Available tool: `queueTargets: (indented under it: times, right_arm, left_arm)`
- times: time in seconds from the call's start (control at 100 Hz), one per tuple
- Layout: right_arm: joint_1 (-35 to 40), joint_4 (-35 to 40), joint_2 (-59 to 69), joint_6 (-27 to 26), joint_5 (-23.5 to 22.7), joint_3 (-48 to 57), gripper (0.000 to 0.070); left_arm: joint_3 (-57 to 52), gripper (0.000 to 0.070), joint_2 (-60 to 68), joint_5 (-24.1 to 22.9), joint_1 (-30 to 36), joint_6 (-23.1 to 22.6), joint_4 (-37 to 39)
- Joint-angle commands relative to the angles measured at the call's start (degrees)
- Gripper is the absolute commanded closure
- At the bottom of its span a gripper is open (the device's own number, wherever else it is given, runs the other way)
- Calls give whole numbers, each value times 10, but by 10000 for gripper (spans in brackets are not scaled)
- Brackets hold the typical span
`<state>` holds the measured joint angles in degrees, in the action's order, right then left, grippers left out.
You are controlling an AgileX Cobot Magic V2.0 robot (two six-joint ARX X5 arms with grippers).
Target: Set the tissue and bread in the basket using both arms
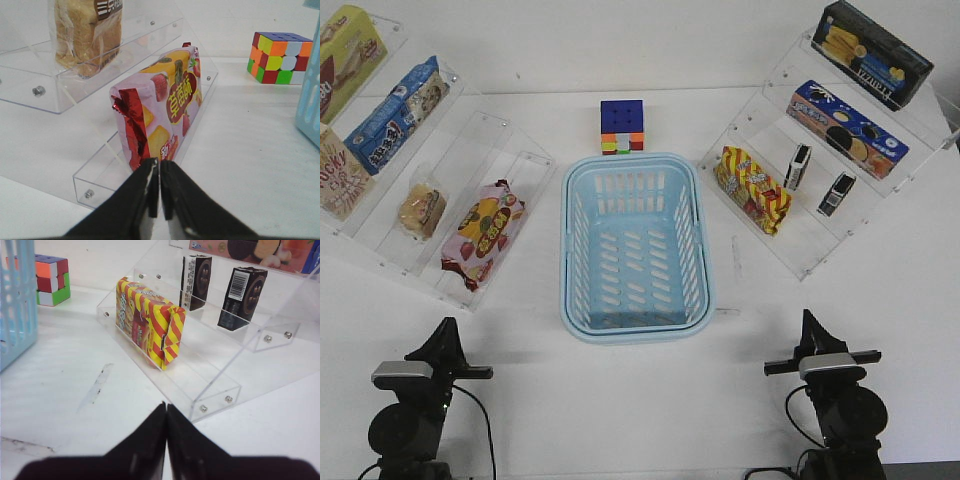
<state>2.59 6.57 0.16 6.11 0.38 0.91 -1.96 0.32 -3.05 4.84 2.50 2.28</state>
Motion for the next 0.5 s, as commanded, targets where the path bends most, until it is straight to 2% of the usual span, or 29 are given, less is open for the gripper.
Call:
queueTargets:
  times: [0.0,0.46,0.49]
  right_arm:
    - [1,-8,-1,-7,0,-1,694]
    - [1,-8,-1,-7,0,-1,694]
    - [1,-7,-1,14,3,-1,694]
  left_arm:
    - [12,699,0,1,0,1,7]
    - [12,699,0,1,0,1,7]
    - [12,699,0,1,0,1,7]
